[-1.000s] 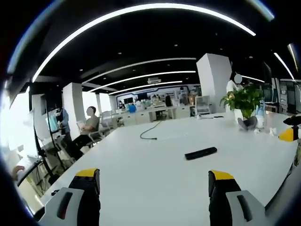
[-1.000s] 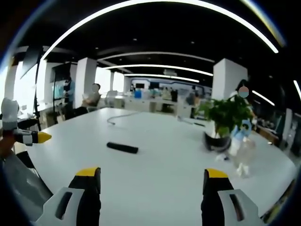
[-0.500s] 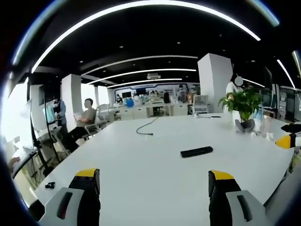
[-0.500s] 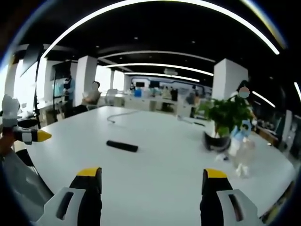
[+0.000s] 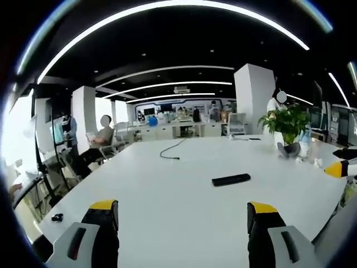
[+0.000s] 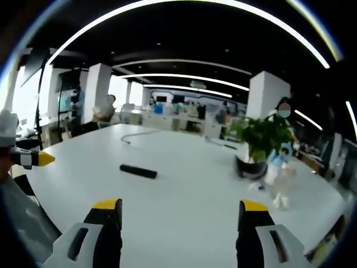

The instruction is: Press the specified remote control buttons in sequence, fully releasing each button before pressing the next.

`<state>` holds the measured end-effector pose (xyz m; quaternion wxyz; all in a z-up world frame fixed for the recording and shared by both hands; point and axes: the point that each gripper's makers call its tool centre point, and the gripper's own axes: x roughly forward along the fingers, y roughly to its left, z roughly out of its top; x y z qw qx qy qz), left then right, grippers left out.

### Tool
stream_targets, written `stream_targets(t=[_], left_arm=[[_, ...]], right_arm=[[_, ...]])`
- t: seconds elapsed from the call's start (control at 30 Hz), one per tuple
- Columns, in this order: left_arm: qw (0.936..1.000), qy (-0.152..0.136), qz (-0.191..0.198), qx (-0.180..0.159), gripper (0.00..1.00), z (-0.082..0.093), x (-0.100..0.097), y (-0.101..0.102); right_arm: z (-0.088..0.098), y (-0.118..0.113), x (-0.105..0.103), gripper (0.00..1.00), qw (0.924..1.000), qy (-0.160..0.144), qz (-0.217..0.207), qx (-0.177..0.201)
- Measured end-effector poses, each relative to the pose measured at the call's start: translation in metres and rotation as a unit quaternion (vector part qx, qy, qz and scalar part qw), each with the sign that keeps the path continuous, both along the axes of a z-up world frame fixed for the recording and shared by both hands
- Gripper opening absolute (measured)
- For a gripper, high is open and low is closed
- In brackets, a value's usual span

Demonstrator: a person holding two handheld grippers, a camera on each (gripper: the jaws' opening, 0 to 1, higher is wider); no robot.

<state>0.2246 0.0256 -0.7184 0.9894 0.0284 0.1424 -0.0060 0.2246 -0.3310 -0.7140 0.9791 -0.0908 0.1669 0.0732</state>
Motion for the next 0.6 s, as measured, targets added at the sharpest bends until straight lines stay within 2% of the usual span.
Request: stream_targets(t=[0.07,0.2,0.6], left_arm=[[0.9999,0.014,-0.005,0.005,1.00,-0.006,0.000,-0.003],[0.9994,0.028,-0.014,0.015,1.00,-0.011,0.000,-0.007],[0.9991,0.036,-0.011,0.021,1.00,-0.014,-0.002,-0.004]], right_arm=[[-0.006,-0.004,0.001,0.86,0.9998,0.014,-0.011,-0.006],[-0.007,-0.004,0.001,0.86,0.9998,0.017,-0.012,-0.005],[-0.009,-0.001,0.001,0.86,0.9997,0.023,-0.009,-0.006]])
